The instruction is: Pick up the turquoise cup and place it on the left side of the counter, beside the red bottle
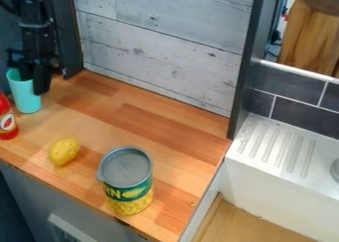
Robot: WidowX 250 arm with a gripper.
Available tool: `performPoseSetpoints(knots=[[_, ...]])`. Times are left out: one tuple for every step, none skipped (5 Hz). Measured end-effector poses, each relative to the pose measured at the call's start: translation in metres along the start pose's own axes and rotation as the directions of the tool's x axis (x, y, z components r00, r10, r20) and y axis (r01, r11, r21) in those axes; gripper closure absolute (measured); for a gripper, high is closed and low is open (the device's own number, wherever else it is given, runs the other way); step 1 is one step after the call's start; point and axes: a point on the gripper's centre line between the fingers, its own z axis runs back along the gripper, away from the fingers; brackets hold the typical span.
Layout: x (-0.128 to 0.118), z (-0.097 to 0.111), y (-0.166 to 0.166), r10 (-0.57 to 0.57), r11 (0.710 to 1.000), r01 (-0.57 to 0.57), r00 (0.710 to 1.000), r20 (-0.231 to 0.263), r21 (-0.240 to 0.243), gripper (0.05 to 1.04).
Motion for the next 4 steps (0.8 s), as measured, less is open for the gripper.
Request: performPoseSetpoints(knots=[[-0.011,0.028,-0.005,0.004,1.000,-0.004,0.995,0.098,-0.004,0.448],[-0.027,0.074,-0.008,0.031,0.999,-0.036,0.970,0.240,0.018,0.151],[-0.048,0.091,-0.016,0.017,0.998,-0.035,0.958,0.288,0.056,0.072],[-0.076,0.095,-0.057,-0.136,0.988,0.121,0.977,0.166,0.097,0.076]])
